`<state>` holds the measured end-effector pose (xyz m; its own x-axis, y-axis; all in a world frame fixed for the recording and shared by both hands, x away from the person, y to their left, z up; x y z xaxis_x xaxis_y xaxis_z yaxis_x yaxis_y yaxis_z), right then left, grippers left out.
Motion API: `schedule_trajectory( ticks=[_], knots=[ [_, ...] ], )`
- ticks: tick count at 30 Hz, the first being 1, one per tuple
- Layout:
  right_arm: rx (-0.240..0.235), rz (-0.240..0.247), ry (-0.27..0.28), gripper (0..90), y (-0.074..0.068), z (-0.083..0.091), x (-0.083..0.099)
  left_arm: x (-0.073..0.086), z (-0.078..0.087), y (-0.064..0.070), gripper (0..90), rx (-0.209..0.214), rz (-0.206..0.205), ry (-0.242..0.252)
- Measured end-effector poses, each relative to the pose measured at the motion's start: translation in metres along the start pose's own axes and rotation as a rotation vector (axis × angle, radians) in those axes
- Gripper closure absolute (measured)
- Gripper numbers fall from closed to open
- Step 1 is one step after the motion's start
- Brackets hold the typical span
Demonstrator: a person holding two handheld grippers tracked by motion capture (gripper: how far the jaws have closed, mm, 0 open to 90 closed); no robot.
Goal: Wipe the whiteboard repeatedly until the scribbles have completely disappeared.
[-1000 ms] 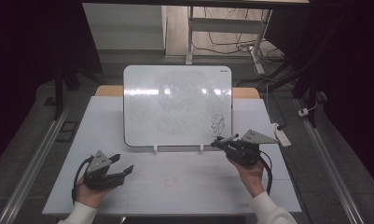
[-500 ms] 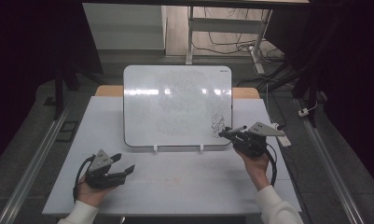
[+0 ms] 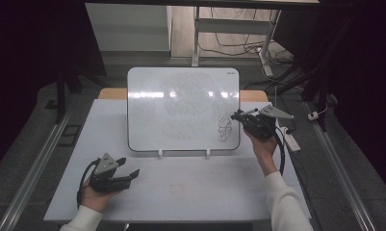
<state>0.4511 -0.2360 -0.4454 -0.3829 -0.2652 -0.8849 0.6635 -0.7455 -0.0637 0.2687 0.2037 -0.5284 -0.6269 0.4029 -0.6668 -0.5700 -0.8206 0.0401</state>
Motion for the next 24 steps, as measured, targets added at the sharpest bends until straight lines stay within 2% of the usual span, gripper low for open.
schedule_trajectory(
  ticks=[8,10,12,13,15,16,19,21,22,24],
  knots=[
    [-0.026,0.032,-0.026,77.5,0.000,-0.025,0.000,0.001,-0.001,0.001,31.8,-0.006,-0.001,-0.005],
    [-0.033,0.048,-0.054,77.5,-0.005,-0.031,0.003,0.001,0.000,0.001,31.8,-0.009,0.001,-0.004],
    [-0.080,0.040,-0.074,77.5,-0.013,-0.037,0.009,0.001,0.001,0.000,31.8,-0.013,0.002,0.000],
    [-0.104,0.050,-0.087,77.5,-0.017,-0.039,0.011,0.001,0.001,0.000,31.8,-0.015,0.003,0.001],
    [-0.094,0.097,-0.099,77.5,-0.019,-0.041,0.008,0.001,0.002,0.000,31.8,-0.017,0.004,0.004],
    [-0.083,0.091,-0.089,77.6,-0.016,-0.040,0.006,0.002,0.002,0.000,31.8,-0.017,0.003,0.003],
    [-0.048,0.019,-0.033,77.6,-0.002,-0.035,0.003,0.002,0.001,0.000,31.8,-0.015,0.001,-0.002],
    [-0.044,0.022,-0.030,77.6,-0.003,-0.034,0.004,0.002,0.002,0.000,31.8,-0.015,0.002,0.003],
    [-0.059,0.032,-0.051,77.6,-0.007,-0.035,0.006,0.001,0.002,0.000,31.8,-0.016,0.004,0.004],
    [-0.124,0.062,-0.104,77.6,-0.017,-0.040,0.012,0.001,0.003,-0.001,31.8,-0.016,0.006,0.007]
  ],
)
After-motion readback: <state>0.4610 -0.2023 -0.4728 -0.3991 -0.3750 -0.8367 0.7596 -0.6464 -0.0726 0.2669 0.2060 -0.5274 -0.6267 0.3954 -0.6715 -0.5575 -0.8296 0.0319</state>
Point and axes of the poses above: each handheld gripper's, and its own axes: z roughly backward along the jaws, x roughly out of its underside, y roughly to its right, the point moved 3 cm from there along -z, roughly forward along the jaws, and after that the axes turned 12 degrees about -y, right-handed, at the moved point
